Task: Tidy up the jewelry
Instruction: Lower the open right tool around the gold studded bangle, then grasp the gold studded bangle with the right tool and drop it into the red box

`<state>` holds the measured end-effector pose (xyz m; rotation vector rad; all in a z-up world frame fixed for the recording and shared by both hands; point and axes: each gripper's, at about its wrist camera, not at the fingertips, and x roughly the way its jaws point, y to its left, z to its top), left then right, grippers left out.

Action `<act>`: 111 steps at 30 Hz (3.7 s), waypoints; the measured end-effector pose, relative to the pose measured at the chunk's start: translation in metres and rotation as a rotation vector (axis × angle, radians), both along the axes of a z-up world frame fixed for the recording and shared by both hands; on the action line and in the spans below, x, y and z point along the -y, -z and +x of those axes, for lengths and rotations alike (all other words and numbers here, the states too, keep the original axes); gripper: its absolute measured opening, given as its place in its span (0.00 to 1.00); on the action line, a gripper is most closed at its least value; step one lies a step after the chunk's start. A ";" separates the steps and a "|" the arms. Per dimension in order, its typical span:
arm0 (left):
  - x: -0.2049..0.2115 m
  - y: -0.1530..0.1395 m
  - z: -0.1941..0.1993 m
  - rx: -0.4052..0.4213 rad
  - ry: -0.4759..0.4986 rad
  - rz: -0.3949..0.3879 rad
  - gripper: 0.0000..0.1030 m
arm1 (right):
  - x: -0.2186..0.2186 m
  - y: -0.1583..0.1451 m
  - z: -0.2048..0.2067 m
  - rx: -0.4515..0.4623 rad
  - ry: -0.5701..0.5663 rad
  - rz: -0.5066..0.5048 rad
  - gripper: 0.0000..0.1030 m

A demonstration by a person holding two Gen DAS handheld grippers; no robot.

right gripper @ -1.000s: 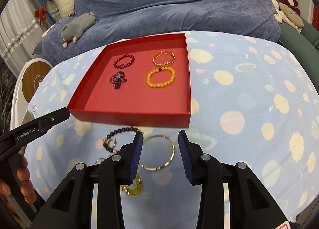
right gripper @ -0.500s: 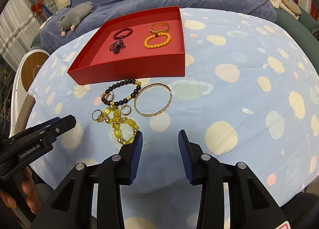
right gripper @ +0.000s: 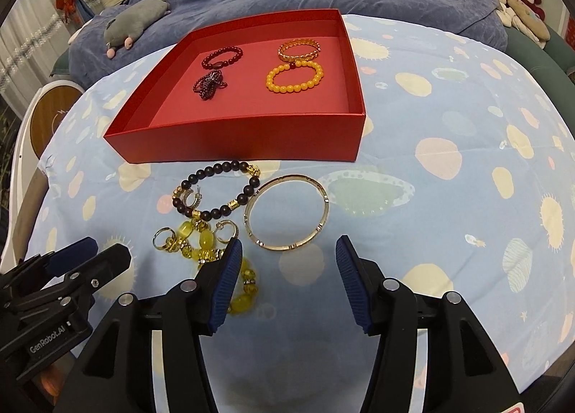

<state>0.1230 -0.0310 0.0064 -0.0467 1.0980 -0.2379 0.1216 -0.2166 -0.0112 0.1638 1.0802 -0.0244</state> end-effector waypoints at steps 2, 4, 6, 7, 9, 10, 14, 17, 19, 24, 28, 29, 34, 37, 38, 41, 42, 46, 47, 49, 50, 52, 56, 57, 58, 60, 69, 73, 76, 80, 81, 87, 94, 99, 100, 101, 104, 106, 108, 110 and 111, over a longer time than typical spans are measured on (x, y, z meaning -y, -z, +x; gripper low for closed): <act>-0.001 0.001 0.003 -0.002 -0.002 0.001 0.54 | -0.002 0.004 0.006 -0.005 0.000 -0.009 0.55; -0.002 0.002 0.005 -0.002 -0.002 0.002 0.54 | -0.003 0.007 0.011 -0.010 -0.005 -0.014 0.58; -0.002 0.003 0.006 -0.005 -0.001 -0.002 0.55 | -0.006 0.009 0.014 -0.013 -0.012 -0.024 0.61; -0.002 0.004 0.007 -0.005 -0.001 -0.001 0.56 | -0.007 0.010 0.016 -0.014 -0.014 -0.030 0.62; -0.003 0.006 0.008 -0.007 0.000 -0.004 0.56 | -0.009 0.013 0.020 -0.020 -0.021 -0.041 0.62; -0.003 0.006 0.009 -0.010 0.001 -0.005 0.56 | -0.010 0.015 0.022 -0.020 -0.022 -0.045 0.63; -0.003 0.010 0.010 -0.018 0.006 -0.006 0.56 | -0.013 0.016 0.029 -0.002 -0.024 -0.071 0.63; -0.002 0.011 0.011 -0.021 0.007 -0.010 0.56 | -0.013 0.017 0.032 0.009 -0.022 -0.071 0.64; -0.002 0.012 0.012 -0.024 0.006 -0.014 0.56 | -0.013 0.017 0.031 0.013 -0.023 -0.074 0.62; 0.001 0.012 0.013 -0.022 0.014 -0.018 0.56 | -0.009 0.016 0.026 0.013 -0.018 -0.058 0.59; 0.003 0.011 0.011 -0.021 0.018 -0.026 0.56 | -0.008 0.015 0.020 0.009 -0.028 -0.051 0.59; 0.004 0.011 0.010 -0.021 0.019 -0.025 0.56 | -0.008 0.015 0.018 0.007 -0.032 -0.051 0.59; 0.003 0.010 0.007 -0.022 0.017 -0.028 0.56 | -0.009 0.014 0.004 0.003 -0.044 -0.045 0.60; 0.003 0.008 0.006 -0.020 0.018 -0.029 0.56 | -0.006 0.014 -0.003 0.003 -0.036 -0.030 0.60; 0.003 0.008 0.006 -0.020 0.018 -0.029 0.56 | -0.004 0.013 -0.005 0.003 -0.027 -0.021 0.60; 0.003 0.007 0.006 -0.019 0.018 -0.031 0.56 | 0.001 0.012 -0.012 0.005 -0.009 0.001 0.60; 0.003 0.007 0.005 -0.019 0.019 -0.032 0.56 | 0.001 0.012 -0.015 0.003 -0.010 -0.004 0.60; 0.005 0.008 0.004 -0.023 0.020 -0.036 0.56 | -0.004 0.013 -0.020 0.006 -0.036 -0.016 0.60; 0.005 0.008 0.003 -0.024 0.020 -0.037 0.56 | -0.004 0.013 -0.020 0.005 -0.034 -0.016 0.60; 0.007 0.008 0.001 -0.022 0.026 -0.035 0.56 | -0.004 0.015 -0.018 0.008 -0.023 -0.028 0.62; 0.008 0.008 0.001 -0.022 0.029 -0.034 0.56 | -0.005 0.017 -0.015 -0.002 -0.022 -0.038 0.62; 0.008 0.008 0.000 -0.022 0.033 -0.034 0.56 | -0.010 0.017 -0.013 0.005 -0.042 -0.078 0.64; 0.007 0.009 0.000 -0.025 0.028 -0.038 0.56 | -0.011 0.018 -0.011 0.013 -0.047 -0.104 0.62; 0.006 0.010 0.000 -0.027 0.026 -0.038 0.56 | -0.011 0.018 -0.010 0.014 -0.045 -0.106 0.61; 0.006 0.010 0.000 -0.028 0.025 -0.039 0.56 | -0.010 0.017 -0.009 0.015 -0.041 -0.107 0.57; 0.006 0.010 0.000 -0.028 0.026 -0.041 0.56 | -0.009 0.017 -0.008 0.010 -0.038 -0.098 0.57; 0.012 0.011 0.006 -0.027 0.041 -0.049 0.55 | 0.002 0.008 -0.015 0.015 0.007 -0.060 0.57; 0.015 0.016 0.012 -0.036 0.048 -0.053 0.46 | 0.007 0.005 -0.017 0.018 0.017 -0.041 0.57; 0.016 0.018 0.016 -0.047 0.051 -0.075 0.40 | 0.008 0.003 -0.016 0.022 0.018 -0.035 0.57; 0.021 0.021 0.019 -0.064 0.076 -0.090 0.28 | 0.007 0.003 -0.015 0.024 0.013 -0.025 0.57; 0.023 0.022 0.020 -0.066 0.082 -0.092 0.24 | 0.007 0.002 -0.014 0.025 0.012 -0.026 0.57; 0.028 0.023 0.020 -0.065 0.108 -0.106 0.04 | 0.006 0.002 -0.015 0.024 0.010 -0.021 0.57; 0.026 0.013 0.018 -0.046 0.109 -0.107 0.03 | 0.006 -0.007 -0.017 0.038 0.005 -0.010 0.57; 0.017 -0.011 0.017 -0.015 0.096 -0.118 0.03 | 0.003 -0.026 -0.017 0.072 -0.005 0.000 0.57; 0.015 -0.016 0.018 -0.008 0.093 -0.120 0.03 | 0.002 -0.031 -0.016 0.080 -0.007 0.005 0.57; 0.014 -0.021 0.019 0.000 0.090 -0.122 0.03 | 0.001 -0.035 -0.014 0.088 -0.010 0.008 0.57; 0.010 -0.037 0.028 0.032 0.083 -0.130 0.03 | -0.001 -0.050 -0.008 0.118 -0.024 0.008 0.57; 0.009 -0.047 0.036 0.051 0.084 -0.132 0.03 | -0.001 -0.058 0.000 0.138 -0.034 0.009 0.57; 0.009 -0.056 0.047 0.075 0.085 -0.130 0.03 | 0.000 -0.066 0.012 0.155 -0.039 0.016 0.57; 0.009 -0.066 0.061 0.102 0.084 -0.131 0.03 | 0.002 -0.074 0.026 0.171 -0.043 0.027 0.57; 0.009 -0.069 0.068 0.110 0.084 -0.138 0.03 | 0.002 -0.077 0.034 0.179 -0.045 0.030 0.57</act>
